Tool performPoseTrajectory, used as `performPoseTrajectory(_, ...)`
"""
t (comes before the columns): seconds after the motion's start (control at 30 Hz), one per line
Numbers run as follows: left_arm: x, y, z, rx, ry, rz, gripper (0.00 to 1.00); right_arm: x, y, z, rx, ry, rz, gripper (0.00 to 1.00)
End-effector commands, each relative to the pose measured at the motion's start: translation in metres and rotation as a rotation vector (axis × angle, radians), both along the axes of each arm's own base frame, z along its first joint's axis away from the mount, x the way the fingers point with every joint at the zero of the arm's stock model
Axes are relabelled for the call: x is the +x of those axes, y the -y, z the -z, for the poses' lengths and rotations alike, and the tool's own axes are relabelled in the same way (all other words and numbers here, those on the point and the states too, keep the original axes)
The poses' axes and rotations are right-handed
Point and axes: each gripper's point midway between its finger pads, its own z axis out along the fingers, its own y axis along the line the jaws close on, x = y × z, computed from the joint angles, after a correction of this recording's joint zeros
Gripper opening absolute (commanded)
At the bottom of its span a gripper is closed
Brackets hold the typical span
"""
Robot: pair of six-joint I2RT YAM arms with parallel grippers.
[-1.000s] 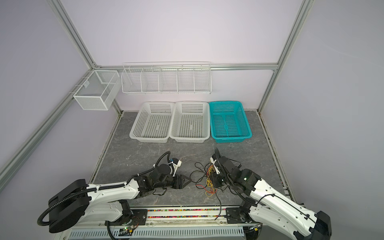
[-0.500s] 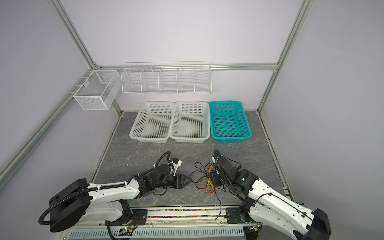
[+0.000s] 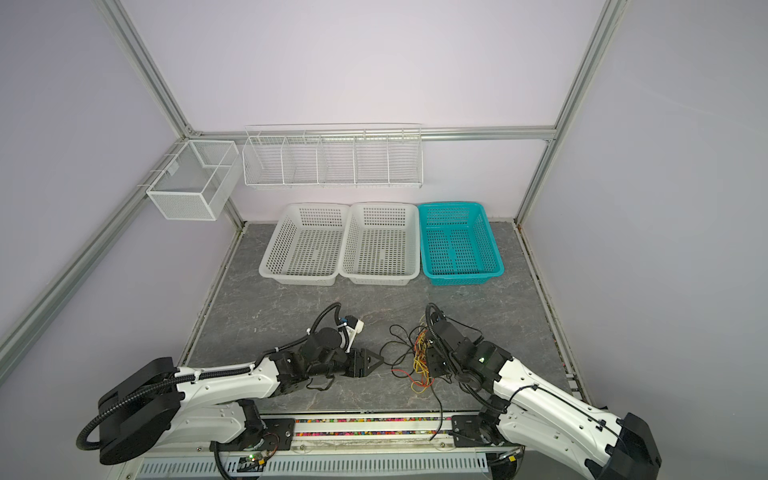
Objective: Untangle the cables
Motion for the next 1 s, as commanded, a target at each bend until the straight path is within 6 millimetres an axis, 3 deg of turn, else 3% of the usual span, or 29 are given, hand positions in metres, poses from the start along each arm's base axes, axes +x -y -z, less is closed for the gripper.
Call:
performPoseTrajectory(0.0, 0.001, 0.005, -0.002, -0.033, -0.010, 0.002, 0.62, -0.004, -0.006, 0.008, 0.030, -0.031, 0.000, 0.36)
performPoseTrajectory(0.27, -0.002, 0.016, -0.004, -0.111, -0.046, 0.014, 0.62, 0.000, -0.041, -0.014, 0.169, -0.028, -0.079, 0.07)
performPoseTrajectory(0.6, -0.012, 0.034, -0.010, -0.222, -0.087, 0.052, 0.62, 0.014, -0.103, -0.068, 0.245, 0.009, -0.205, 0.06)
performPoseTrajectory(0.73, -0.017, 0.041, -0.012, -0.242, -0.088, 0.072, 0.62, 0.019, -0.132, -0.106, 0.255, 0.064, -0.272, 0.06)
performPoseTrajectory(0.97, -0.018, 0.039, -0.002, -0.208, -0.093, 0.064, 0.60, 0.025, -0.156, -0.147, 0.267, 0.120, -0.329, 0.06)
